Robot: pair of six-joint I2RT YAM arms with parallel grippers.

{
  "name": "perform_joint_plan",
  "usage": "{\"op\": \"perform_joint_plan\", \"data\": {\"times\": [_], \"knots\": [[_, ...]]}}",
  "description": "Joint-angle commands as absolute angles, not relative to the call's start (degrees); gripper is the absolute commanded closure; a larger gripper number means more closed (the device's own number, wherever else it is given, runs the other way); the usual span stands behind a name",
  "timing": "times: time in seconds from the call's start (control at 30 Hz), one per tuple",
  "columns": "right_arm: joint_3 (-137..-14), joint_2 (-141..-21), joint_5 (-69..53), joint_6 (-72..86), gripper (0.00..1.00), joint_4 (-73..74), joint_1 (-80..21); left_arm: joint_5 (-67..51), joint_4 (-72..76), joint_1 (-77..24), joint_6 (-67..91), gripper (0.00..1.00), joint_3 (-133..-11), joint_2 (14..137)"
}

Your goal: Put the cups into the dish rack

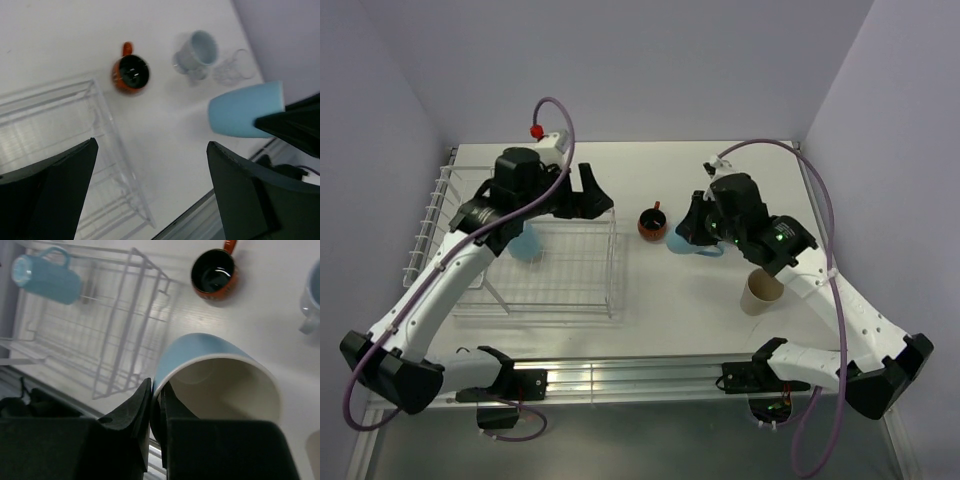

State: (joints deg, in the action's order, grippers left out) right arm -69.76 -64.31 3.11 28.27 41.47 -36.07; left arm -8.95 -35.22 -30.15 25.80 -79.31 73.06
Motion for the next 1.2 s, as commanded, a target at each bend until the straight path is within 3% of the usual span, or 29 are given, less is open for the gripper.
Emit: {"op": "perform_joint_plan", "data": {"times": [0.0,0.17,0.5,0.77,1.17], "knots": [[-72.6,-62.6,-10.0,27.9,1.0,35.3,-33.2,-29.9,-18.7,-26.6,26.7,0.01,-73.6,67.6],[-72.1,-61.4,-26.8,33.5,1.0,26.9,-28.2,-41.5,-7.9,-25.5,31.1,0.01,-68.4,65.4],[-63.7,-62.3,-48.5,55.0,1.0,-3.2,-21.1,-47.0,6.5,-25.5,37.7,0.01,-62.3,66.4],[-57.7,-63.4,-51.8,67.5,1.0,-20.3,-19.8,-46.9,7.5,-26.1,38.1,0.01,-62.9,68.7],[-54.4,-65.8,-52.9,76.5,1.0,-33.4,-19.6,-43.7,7.8,-30.3,37.3,0.03,-62.1,69.9]]}}
